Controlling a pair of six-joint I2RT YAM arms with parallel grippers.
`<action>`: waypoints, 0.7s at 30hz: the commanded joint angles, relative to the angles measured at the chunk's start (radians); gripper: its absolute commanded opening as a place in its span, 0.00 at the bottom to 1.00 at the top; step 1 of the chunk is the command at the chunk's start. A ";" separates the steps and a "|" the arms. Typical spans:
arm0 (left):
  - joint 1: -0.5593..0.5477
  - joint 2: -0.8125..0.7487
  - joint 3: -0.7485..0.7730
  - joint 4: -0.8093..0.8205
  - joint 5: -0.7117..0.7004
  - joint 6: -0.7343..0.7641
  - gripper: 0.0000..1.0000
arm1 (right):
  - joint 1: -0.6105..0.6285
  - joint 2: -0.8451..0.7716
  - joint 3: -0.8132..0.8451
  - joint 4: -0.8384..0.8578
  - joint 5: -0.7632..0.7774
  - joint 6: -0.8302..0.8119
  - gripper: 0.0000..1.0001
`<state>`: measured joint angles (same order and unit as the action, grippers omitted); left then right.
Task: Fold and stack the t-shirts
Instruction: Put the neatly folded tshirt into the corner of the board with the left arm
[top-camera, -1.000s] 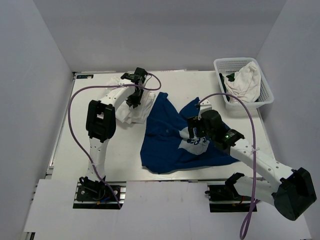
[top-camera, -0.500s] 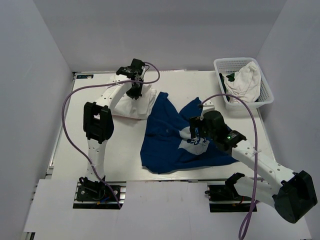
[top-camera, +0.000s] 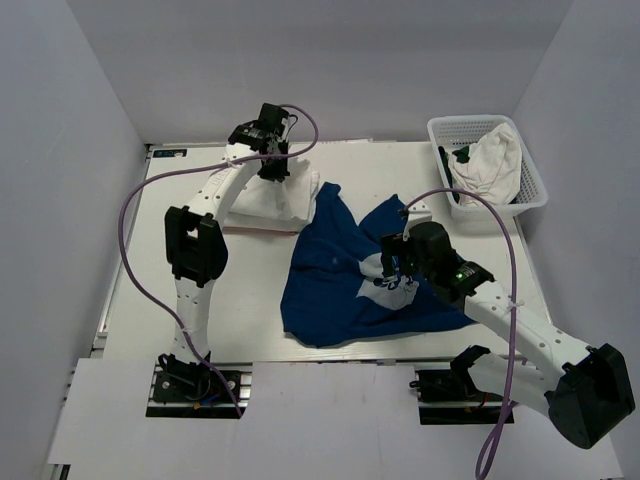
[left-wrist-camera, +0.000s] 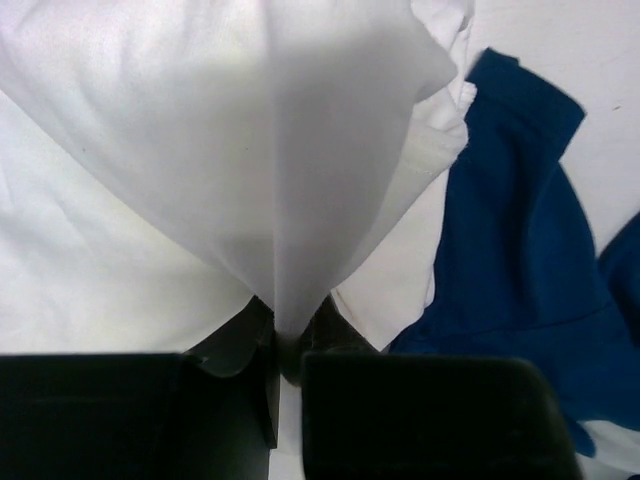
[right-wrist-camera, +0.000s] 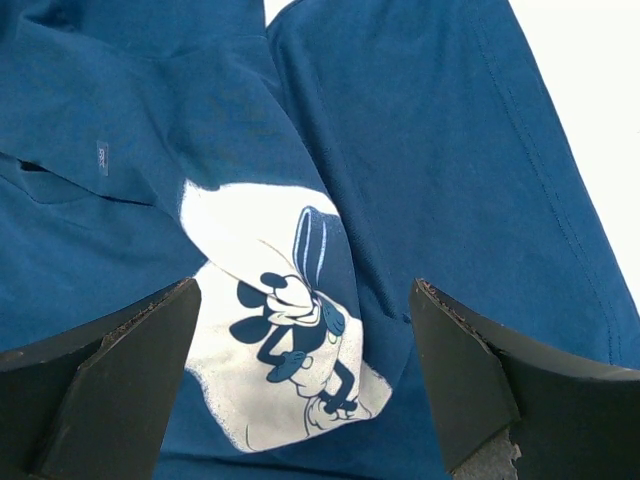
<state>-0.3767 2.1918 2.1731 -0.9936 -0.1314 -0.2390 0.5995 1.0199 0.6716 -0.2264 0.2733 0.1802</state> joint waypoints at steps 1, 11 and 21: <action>-0.007 -0.023 0.028 0.116 0.100 -0.046 0.00 | -0.010 -0.020 -0.007 0.024 -0.011 0.012 0.90; -0.016 0.108 -0.016 0.153 0.204 -0.089 0.76 | -0.014 -0.010 0.000 0.007 -0.006 0.010 0.90; -0.016 -0.074 -0.007 0.173 0.181 -0.049 0.99 | -0.010 -0.003 0.008 0.019 -0.048 0.005 0.90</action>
<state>-0.3912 2.2837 2.1498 -0.8558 0.0376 -0.3035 0.5865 1.0199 0.6712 -0.2298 0.2470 0.1806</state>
